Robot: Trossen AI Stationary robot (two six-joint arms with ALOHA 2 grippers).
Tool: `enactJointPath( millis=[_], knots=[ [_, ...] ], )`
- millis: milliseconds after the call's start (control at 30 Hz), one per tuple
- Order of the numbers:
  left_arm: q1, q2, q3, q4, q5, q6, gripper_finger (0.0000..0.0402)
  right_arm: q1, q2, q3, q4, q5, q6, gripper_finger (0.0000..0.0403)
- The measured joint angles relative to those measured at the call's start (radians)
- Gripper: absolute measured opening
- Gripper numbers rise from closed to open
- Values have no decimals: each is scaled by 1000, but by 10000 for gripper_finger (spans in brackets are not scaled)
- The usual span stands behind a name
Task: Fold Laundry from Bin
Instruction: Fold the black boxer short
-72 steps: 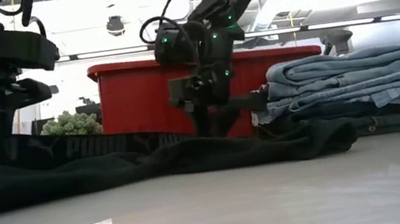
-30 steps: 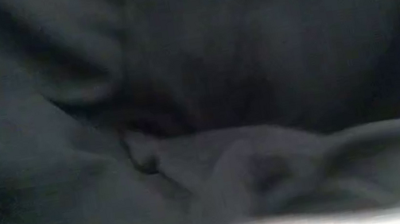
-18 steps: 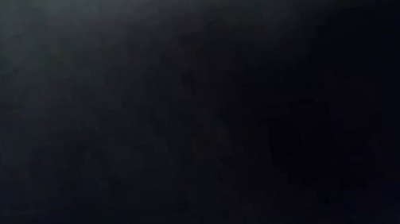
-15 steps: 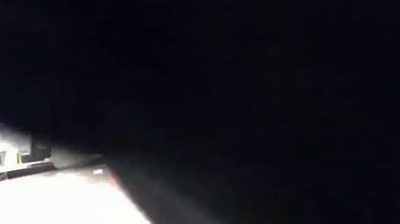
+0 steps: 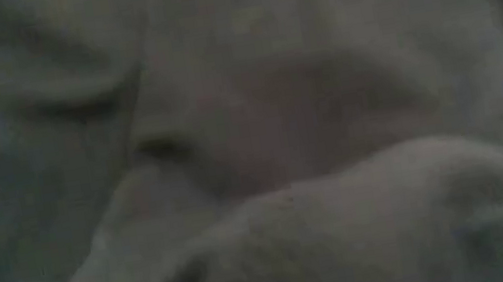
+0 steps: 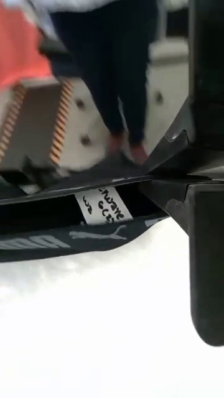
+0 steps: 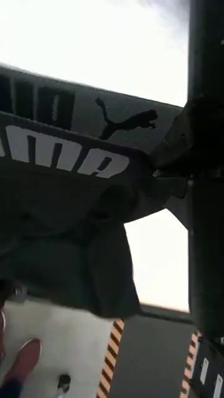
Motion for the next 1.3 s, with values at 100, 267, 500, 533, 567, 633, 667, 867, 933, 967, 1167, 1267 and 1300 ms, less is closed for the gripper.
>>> enactJointPath(
  millis=[100, 267, 500, 533, 567, 633, 667, 867, 933, 967, 1167, 1267, 1300],
  knots=[
    [4, 0, 0, -99, -13, 51, 0, -76, 1, -39, 37, -30, -63, 23],
    [53, -10, -41, -223, -54, 134, 0, -204, 1, -73, 54, -33, -181, 23],
    [146, -15, -213, -219, -54, 245, 0, -376, 1, -175, 145, -116, -288, 23],
    [158, -15, -242, -203, -54, 256, 0, -395, 2, -190, 160, -126, -300, 23],
    [171, -15, -268, -187, -50, 267, 0, -414, 2, -199, 169, -134, -314, 23],
    [197, -15, -305, -170, -48, 283, 0, -449, 2, -213, 189, -139, -339, 23],
    [209, -15, -317, -166, -48, 292, 0, -466, 2, -218, 197, -139, -349, 23],
    [283, -15, -329, -159, -71, 408, 0, -570, 1, -221, 229, -139, -361, 34],
    [310, -15, -329, -160, -112, 443, 0, -602, 1, -221, 242, -139, -366, 47],
    [325, -15, -329, -161, -135, 452, 0, -616, 1, -221, 250, -139, -367, 52],
    [406, -55, -330, -179, -181, 515, 21, -677, 1, -221, 264, -140, -370, 76],
    [448, -77, -330, -209, -179, 526, 44, -704, 1, -221, 267, -138, -374, 99],
    [464, -84, -330, -226, -178, 525, 54, -712, 1, -221, 267, -137, -375, 111]
  ],
)
